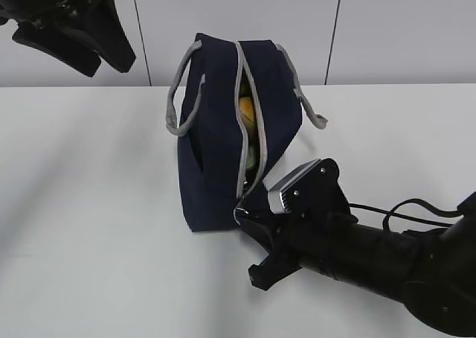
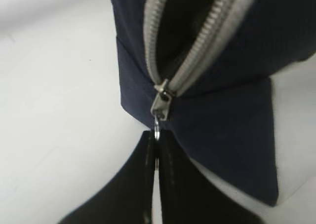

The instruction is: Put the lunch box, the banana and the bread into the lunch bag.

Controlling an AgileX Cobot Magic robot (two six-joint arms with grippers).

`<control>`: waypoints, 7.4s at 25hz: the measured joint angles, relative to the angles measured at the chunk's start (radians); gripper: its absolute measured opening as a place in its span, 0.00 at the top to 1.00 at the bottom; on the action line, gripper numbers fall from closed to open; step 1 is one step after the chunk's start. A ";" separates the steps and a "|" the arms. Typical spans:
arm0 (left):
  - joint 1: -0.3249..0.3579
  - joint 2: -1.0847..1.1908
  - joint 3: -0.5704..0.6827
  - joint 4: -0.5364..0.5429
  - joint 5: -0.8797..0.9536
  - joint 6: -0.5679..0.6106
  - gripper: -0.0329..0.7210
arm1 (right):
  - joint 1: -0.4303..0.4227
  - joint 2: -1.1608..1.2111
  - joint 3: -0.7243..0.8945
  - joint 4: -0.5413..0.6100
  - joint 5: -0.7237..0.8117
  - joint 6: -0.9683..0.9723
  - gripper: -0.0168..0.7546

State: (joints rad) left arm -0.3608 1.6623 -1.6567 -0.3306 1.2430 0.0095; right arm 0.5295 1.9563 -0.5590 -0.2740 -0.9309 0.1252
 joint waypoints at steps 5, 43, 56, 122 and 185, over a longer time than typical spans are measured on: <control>0.000 0.000 0.000 0.000 0.000 0.000 0.42 | 0.000 -0.066 0.028 -0.007 0.076 0.009 0.98; 0.000 0.000 0.000 0.008 0.000 0.000 0.42 | 0.000 -0.402 -0.237 -0.102 0.547 0.153 0.98; 0.000 0.000 0.000 0.047 0.000 0.000 0.42 | 0.000 -0.319 -0.499 -0.078 0.732 0.218 0.98; -0.039 0.222 -0.060 0.022 -0.049 0.472 0.96 | -0.041 -0.235 -0.791 -0.140 0.907 0.493 0.98; -0.041 0.201 -0.082 0.070 -0.008 0.336 0.42 | -0.130 0.056 -1.072 -0.083 1.046 0.494 0.98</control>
State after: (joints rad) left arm -0.4016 1.8633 -1.7382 -0.2606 1.2346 0.3452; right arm 0.3992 2.0127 -1.6308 -0.3568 0.1154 0.6188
